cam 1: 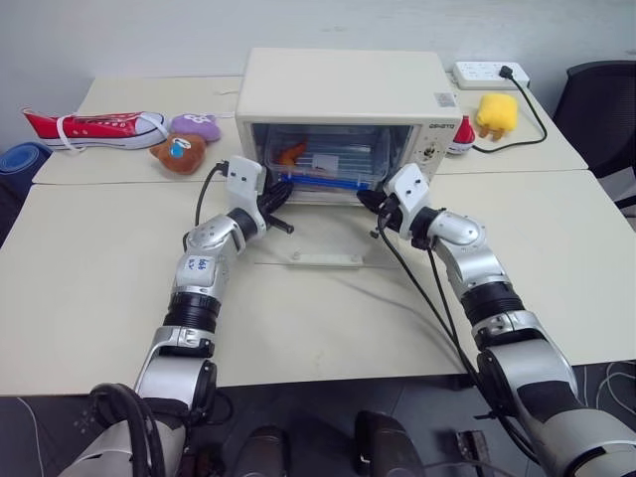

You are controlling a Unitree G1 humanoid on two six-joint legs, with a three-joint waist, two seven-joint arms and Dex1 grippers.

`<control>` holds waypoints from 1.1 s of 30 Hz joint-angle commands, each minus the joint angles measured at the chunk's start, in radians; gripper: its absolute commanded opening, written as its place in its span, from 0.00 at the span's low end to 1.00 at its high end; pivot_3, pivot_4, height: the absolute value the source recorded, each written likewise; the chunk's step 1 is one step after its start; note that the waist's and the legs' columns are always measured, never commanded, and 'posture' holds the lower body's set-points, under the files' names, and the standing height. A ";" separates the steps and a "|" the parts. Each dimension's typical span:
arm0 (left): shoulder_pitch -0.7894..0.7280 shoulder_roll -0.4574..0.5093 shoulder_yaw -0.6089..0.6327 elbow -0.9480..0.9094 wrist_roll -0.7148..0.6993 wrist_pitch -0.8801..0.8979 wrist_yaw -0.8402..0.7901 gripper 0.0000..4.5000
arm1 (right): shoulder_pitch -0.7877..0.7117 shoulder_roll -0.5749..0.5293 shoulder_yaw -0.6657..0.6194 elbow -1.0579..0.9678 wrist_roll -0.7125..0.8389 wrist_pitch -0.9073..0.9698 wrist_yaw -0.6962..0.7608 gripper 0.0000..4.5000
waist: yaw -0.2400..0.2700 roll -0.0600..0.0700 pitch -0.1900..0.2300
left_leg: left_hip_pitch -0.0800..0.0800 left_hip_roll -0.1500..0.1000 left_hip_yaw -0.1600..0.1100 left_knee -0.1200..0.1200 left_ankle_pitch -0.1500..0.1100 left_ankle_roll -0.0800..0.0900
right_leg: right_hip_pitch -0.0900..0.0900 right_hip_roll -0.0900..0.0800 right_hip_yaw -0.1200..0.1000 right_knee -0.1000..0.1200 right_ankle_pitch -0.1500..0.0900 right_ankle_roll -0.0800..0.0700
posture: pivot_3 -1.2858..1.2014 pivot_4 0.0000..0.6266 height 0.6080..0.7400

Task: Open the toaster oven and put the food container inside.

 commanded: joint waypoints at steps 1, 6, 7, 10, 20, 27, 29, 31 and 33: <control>0.011 0.021 0.005 -0.052 -0.009 0.019 -0.036 0.00 | 0.019 -0.007 -0.028 -0.100 0.048 0.030 0.078 0.00 | -0.001 0.000 0.000 | 0.000 0.000 0.000 0.000 0.000 0.000 | 0.000 0.000 0.000 0.000 0.000 0.000 | 0.52 0.24 1.00; 0.187 0.154 0.031 -0.425 -0.147 0.347 -0.152 0.09 | 0.211 -0.135 -0.054 -0.452 0.134 0.222 0.220 0.00 | 0.000 0.000 0.000 | 0.000 0.000 0.000 -0.001 0.000 0.000 | 0.000 0.000 -0.001 0.000 0.000 0.000 | 0.52 0.24 1.00; 0.236 0.200 0.050 -0.514 -0.187 0.391 -0.191 0.13 | 0.249 -0.173 -0.074 -0.506 0.144 0.249 0.226 0.00 | 0.001 0.000 0.000 | 0.000 0.000 -0.001 -0.002 0.000 0.000 | -0.001 0.000 -0.001 0.000 0.000 0.000 | 0.52 0.24 1.00; 0.363 0.326 0.094 -0.681 -0.251 0.397 -0.310 0.33 | 0.325 -0.255 -0.122 -0.578 0.175 0.298 0.248 0.00 | 0.004 0.001 0.000 | -0.002 0.000 -0.001 -0.003 0.000 0.000 | -0.002 -0.001 -0.001 -0.001 0.000 0.000 | 0.52 0.24 1.00; 0.632 0.662 0.240 -0.665 -0.363 0.151 -0.898 1.00 | 0.353 -0.318 -0.096 -0.237 0.133 0.038 0.502 0.00 | 0.008 0.002 0.001 | 0.003 0.001 0.002 -0.003 0.000 -0.001 | 0.002 0.000 0.001 -0.003 0.000 -0.001 | 0.52 0.24 1.00; 0.560 0.639 0.190 -0.666 -0.379 0.134 -0.927 1.00 | 0.311 -0.209 -0.115 -0.148 0.170 -0.045 0.573 0.00 | 0.004 0.004 0.002 | 0.003 0.001 0.002 -0.003 0.000 -0.001 | 0.001 0.000 0.001 -0.002 0.000 -0.001 | 0.52 0.24 1.00; 0.518 0.632 0.185 -0.650 -0.394 0.159 -0.910 1.00 | 0.314 -0.188 -0.124 -0.181 0.200 -0.031 0.595 0.00 | 0.006 0.004 0.002 | 0.003 0.001 0.002 -0.003 0.000 -0.001 | 0.001 0.000 0.000 -0.002 0.000 -0.001 | 0.52 0.24 1.00; 0.492 0.619 0.196 -0.640 -0.415 0.188 -0.876 1.00 | 0.319 -0.179 -0.130 -0.206 0.215 -0.025 0.599 0.00 | 0.005 0.004 0.002 | 0.003 0.001 0.002 -0.003 0.000 -0.001 | 0.001 0.000 0.000 -0.002 0.000 -0.001 | 0.52 0.24 1.00; 0.485 0.598 0.222 -0.637 -0.444 0.223 -0.827 1.00 | 0.325 -0.166 -0.153 -0.245 0.247 -0.007 0.579 0.00 | 0.004 0.004 0.002 | 0.003 0.001 0.002 -0.003 0.000 -0.001 | 0.001 0.000 0.000 -0.002 0.000 -0.001 | 0.52 0.24 1.00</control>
